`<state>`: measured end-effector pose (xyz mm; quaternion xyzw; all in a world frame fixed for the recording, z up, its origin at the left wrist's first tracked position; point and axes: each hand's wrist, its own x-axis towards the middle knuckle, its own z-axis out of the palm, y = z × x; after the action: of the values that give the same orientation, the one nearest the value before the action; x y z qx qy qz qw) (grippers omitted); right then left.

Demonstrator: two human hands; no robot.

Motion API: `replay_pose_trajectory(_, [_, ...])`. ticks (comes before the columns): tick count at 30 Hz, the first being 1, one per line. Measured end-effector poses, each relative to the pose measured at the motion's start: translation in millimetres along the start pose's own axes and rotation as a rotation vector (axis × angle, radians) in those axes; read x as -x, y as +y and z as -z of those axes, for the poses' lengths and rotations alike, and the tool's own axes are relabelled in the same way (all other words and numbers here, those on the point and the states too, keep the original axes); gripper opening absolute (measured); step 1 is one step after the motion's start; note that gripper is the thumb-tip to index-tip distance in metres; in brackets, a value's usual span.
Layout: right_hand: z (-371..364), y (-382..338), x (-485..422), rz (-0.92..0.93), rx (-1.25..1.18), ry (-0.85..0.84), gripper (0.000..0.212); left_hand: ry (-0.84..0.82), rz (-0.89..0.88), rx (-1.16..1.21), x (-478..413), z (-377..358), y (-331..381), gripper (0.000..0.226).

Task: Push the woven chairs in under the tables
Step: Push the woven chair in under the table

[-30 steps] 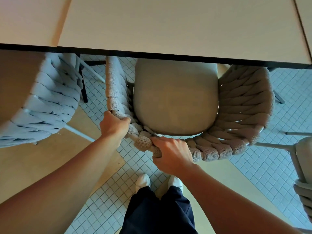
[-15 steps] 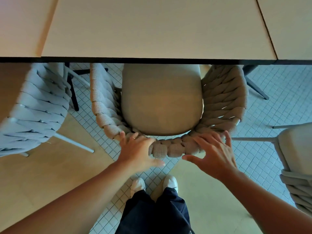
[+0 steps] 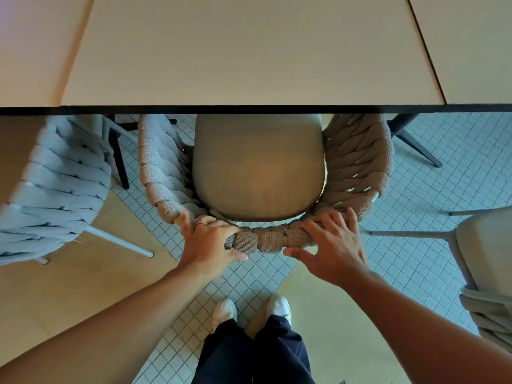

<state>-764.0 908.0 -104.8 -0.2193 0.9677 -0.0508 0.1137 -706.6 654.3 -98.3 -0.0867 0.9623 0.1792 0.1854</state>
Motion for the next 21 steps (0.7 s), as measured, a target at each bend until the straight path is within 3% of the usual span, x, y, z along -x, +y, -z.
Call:
replay_pose_trajectory(10, [9.1,-10.5,0.5,-0.052,-0.009,-0.037,0.072,-0.041,0.018,-0.027,3.9,10.1,4.2,0.055])
replay_pose_trajectory(15, [19.2,-26.0,15.8,-0.128,-0.155,0.007,0.052,-0.07,-0.023,0.069,9.4,31.2,3.7,0.049])
replay_pose_trajectory(21, [37.9,-38.8,54.1,-0.266,-0.385,0.031,0.043,-0.144,-0.019,0.243,29.2,56.6,30.1,0.032])
